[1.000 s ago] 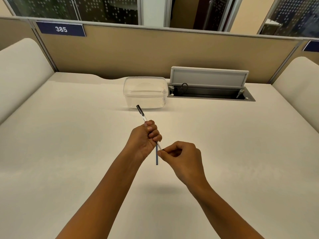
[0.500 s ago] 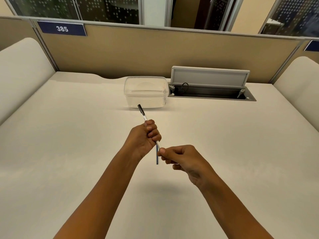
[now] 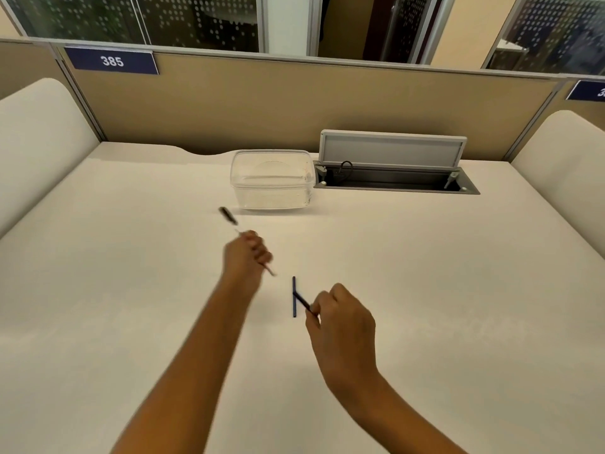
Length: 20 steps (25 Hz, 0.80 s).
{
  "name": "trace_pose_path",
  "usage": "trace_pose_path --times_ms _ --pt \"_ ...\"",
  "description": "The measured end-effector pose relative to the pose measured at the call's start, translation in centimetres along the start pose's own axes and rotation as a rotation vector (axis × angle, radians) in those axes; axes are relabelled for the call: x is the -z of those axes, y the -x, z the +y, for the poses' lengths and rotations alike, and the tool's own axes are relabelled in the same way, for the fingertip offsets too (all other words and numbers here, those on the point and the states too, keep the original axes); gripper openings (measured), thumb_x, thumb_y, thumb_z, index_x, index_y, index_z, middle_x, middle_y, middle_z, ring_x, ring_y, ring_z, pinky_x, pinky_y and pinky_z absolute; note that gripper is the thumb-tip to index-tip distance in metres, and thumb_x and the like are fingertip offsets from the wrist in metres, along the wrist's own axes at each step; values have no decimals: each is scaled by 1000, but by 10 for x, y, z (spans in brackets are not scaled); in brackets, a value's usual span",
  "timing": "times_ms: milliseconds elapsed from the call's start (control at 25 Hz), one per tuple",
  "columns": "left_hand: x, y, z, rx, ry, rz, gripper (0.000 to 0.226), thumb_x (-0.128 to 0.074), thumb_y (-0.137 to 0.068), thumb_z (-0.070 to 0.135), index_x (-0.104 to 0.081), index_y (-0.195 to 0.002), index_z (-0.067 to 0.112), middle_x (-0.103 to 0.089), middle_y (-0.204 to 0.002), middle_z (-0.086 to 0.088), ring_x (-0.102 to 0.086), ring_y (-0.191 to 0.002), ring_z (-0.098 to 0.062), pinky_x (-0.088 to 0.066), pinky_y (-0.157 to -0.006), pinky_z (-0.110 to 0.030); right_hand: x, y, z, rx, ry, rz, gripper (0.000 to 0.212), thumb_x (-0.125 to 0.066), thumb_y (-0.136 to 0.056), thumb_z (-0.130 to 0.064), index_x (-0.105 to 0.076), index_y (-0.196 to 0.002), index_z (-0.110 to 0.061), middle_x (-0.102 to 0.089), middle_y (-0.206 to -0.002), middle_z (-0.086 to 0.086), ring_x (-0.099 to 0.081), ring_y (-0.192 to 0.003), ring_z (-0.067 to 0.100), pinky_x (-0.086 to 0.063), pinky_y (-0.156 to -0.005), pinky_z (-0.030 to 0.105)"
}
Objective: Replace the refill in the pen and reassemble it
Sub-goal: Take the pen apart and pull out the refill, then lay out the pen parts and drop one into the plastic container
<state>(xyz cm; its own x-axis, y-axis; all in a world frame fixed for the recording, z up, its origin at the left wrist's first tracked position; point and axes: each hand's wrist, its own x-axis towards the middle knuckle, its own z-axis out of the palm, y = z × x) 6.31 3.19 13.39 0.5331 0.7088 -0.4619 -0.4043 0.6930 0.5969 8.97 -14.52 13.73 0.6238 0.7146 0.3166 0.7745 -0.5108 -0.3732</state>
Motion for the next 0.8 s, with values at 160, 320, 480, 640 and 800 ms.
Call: trace_pose_path --times_ms 160,320,480,640,800 --pt "33 -23 59 -67 50 118 32 -21 -67 -11 -31 -61 19 -33 -33 10 -23 -25 -6 -19 -34 -13 -7 22 29 -90 -173 21 24 -85 -62 -10 -63 -60 -16 -56 -60 -3 -53 -44 12 -32 -42 12" --pt "35 -8 40 -13 122 64 27 -24 -53 -7 -31 -60 18 -33 -34 7 -23 -26 -8 -21 -35 -12 -11 16 33 -195 -258 0 16 -80 -71 -14 -65 -66 -16 -59 -66 -3 -56 -54 11 -47 -50 26" --pt "38 -6 19 56 127 70 28 -23 -53 -8 -32 -61 17 -33 -35 7 -24 -26 -9 -22 -35 -15 -10 12 39 -226 -336 39 8 -76 -76 -19 -68 -74 -19 -62 -72 -4 -58 -63 8 -46 -56 19" --pt "38 -1 6 100 140 62 28 -23 -54 -9 -32 -62 17 -33 -36 6 -25 -26 -9 -22 -35 -15 -10 6 50 -259 -421 91 1 -71 -82 -20 -70 -83 -21 -65 -78 -5 -61 -69 8 -51 -60 22" --pt "37 5 -2 133 155 61 28 -23 -55 -10 -32 -62 16 -32 -36 5 -25 -26 -9 -22 -35 -14 -13 1 58 -310 -434 134 4 -69 -84 -17 -71 -88 -17 -65 -71 -3 -60 -66 8 -46 -60 17"
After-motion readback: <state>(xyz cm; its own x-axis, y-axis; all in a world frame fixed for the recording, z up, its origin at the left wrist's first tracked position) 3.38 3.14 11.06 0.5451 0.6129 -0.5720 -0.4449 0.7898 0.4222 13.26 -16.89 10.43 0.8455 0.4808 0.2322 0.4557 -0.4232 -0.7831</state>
